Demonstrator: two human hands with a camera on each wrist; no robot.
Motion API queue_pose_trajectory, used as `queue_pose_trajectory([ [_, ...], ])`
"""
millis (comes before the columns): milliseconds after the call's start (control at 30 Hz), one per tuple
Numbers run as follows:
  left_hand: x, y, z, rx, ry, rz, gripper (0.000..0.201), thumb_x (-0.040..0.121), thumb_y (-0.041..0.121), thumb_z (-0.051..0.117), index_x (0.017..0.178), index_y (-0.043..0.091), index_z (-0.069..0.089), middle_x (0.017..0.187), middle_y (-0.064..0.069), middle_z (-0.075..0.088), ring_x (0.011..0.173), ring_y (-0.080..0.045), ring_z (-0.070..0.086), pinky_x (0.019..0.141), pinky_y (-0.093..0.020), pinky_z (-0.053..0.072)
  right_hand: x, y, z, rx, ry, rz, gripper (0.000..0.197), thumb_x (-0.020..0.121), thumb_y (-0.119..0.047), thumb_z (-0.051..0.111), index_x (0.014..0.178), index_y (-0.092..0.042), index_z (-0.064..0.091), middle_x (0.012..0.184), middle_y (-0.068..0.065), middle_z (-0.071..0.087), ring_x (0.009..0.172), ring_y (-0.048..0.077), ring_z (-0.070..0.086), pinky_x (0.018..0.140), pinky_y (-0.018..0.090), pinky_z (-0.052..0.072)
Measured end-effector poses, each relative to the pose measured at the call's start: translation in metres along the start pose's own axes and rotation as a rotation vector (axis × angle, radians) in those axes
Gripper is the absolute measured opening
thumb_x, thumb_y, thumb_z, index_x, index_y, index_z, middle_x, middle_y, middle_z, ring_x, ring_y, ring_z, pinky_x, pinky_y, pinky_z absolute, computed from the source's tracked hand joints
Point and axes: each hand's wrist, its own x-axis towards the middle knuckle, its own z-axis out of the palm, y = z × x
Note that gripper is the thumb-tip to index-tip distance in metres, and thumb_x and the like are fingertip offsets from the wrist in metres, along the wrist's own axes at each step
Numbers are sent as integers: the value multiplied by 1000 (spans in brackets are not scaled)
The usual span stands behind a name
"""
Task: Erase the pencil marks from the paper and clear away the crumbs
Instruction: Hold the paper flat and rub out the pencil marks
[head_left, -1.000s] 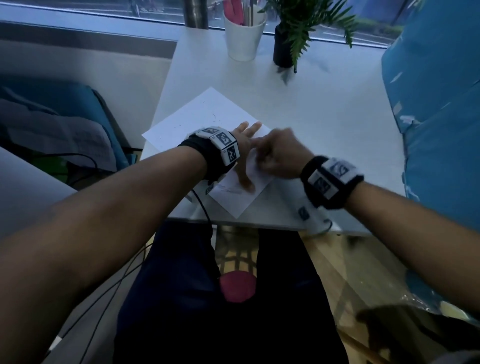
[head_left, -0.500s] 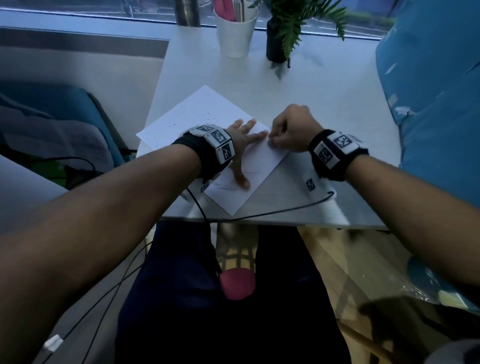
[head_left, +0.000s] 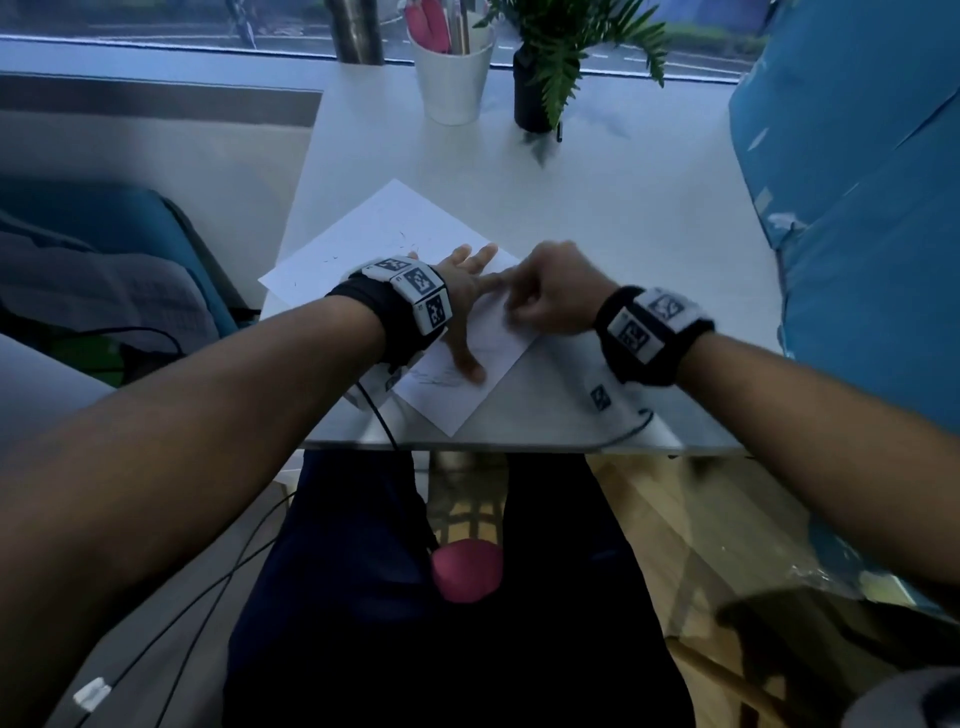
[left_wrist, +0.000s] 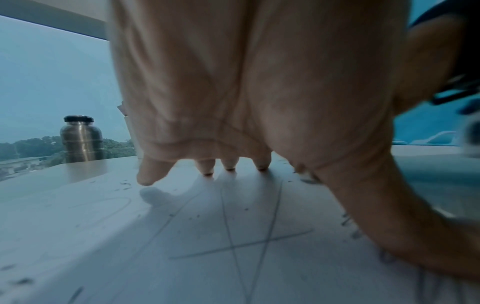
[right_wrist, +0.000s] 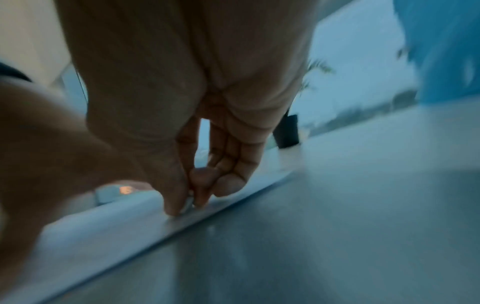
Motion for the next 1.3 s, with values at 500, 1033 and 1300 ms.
queue_pose_trajectory([
  [500, 1, 0, -1, -2, -6, 11, 151, 41, 69, 87, 152, 44, -12, 161, 4, -24, 149, -24, -16, 111, -71, 1, -17, -10, 15, 37, -56, -71, 6, 69, -9, 71, 72, -12, 75, 67, 0, 67, 61, 12, 60, 62, 18, 48],
  [1033, -5, 5, -4, 3, -35, -9, 150, 44, 67, 87, 151, 43, -16, 160, 6, -27, 149, -23, -17, 109, -71, 7, -30, -15, 12, 26, -74, -101, 6, 71, -6, 72, 74, -9, 75, 62, -5, 61, 55, 6, 54, 58, 9, 42],
  [1300, -6, 5, -5, -3, -39, -6, 150, 46, 67, 87, 151, 43, -16, 160, 6, -27, 149, -23, -18, 111, -69, 7, -34, -11, 16, 76, -47, -90, 6, 71, -8, 71, 72, -11, 75, 57, -13, 57, 52, 0, 52, 55, 7, 41],
])
